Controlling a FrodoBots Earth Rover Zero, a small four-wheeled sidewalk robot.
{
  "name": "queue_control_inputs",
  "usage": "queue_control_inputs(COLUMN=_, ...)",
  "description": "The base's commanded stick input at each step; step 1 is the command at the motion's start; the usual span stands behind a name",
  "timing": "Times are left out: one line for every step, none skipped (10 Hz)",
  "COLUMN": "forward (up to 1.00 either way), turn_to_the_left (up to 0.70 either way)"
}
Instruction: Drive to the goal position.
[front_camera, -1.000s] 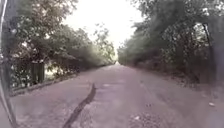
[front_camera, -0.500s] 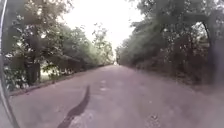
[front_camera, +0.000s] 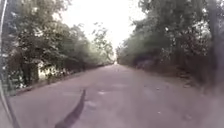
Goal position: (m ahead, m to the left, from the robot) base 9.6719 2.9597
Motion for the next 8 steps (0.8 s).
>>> queue_control_inputs(forward=0.70, turn_to_the_left=0.00)
queue_control_inputs(forward=0.70, turn_to_the_left=0.00)
queue_control_inputs(forward=0.70, turn_to_the_left=0.00)
queue_control_inputs(forward=0.70, turn_to_the_left=0.00)
queue_control_inputs(forward=0.70, turn_to_the_left=0.00)
queue_control_inputs(forward=0.70, turn_to_the_left=0.00)
queue_control_inputs(forward=0.70, turn_to_the_left=0.00)
queue_control_inputs(forward=0.70, turn_to_the_left=0.00)
